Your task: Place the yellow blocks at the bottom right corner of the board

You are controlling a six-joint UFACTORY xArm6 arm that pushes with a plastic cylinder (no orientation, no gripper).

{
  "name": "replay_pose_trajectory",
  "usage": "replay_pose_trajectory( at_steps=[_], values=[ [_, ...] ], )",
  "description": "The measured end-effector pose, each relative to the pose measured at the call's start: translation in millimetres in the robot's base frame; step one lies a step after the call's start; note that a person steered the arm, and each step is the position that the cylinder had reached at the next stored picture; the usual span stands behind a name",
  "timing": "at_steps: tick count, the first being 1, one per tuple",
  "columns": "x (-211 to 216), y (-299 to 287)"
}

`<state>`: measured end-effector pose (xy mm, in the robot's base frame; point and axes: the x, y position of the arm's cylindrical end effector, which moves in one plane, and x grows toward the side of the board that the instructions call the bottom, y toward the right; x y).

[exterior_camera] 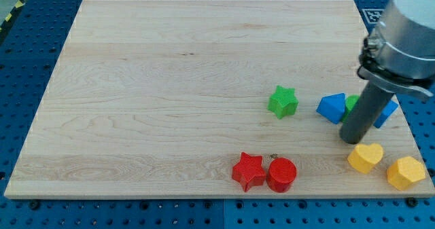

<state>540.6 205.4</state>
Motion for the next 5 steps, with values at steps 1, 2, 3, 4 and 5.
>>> replay_pose_trajectory(
  at_steps=[1, 2, 3, 4, 5],
  values=[
    [16.3, 12.8],
    [26.1, 12.9],
    [16.5, 10.2],
    [8.8, -15.1],
    [13.4, -22.2]
  ],
)
